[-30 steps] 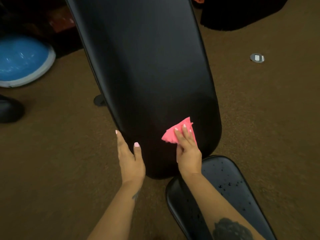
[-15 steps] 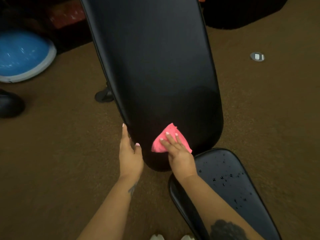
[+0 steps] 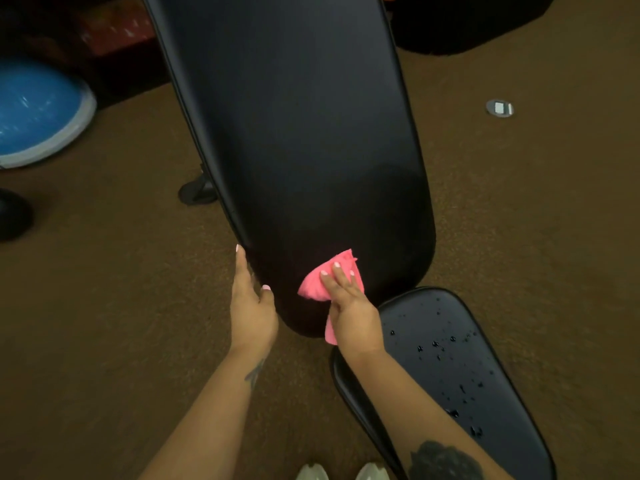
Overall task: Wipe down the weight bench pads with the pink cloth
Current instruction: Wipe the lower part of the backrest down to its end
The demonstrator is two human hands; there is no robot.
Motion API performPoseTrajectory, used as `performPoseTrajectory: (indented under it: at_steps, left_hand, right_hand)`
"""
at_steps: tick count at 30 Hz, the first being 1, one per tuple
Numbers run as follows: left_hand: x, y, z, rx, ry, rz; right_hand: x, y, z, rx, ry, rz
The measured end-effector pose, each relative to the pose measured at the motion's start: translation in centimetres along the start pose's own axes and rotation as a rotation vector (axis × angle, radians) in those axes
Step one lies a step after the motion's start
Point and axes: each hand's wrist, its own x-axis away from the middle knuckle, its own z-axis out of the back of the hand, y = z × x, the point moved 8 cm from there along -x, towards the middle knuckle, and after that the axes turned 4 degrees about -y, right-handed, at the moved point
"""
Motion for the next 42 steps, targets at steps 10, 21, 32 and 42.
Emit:
performPoseTrajectory:
  at_steps: [10,21,32,42]
  left_hand:
    - [0.1,0.5,-0.2,-0.033,-0.029,0.007]
    - [0.3,0.1,-0.3,-0.076,-0.094,0.029]
    - [2.5,-1.7,-0.5,-0.107,-0.108,0.086]
    - [3.6,-2.3,-1.7,0.002,-0.045,0.152]
  right_hand:
    - [0.0,-5.3,-0.9,-0.054,0.064,0.155]
    - [0.5,-1.3,-1.4,-0.003,-0.066,-0.077]
    - [2.0,0.4,-1.7,-0.27,0.004,-0.244]
    - [2.7,4.2,-2.0,-0.516,0.314,-0.548]
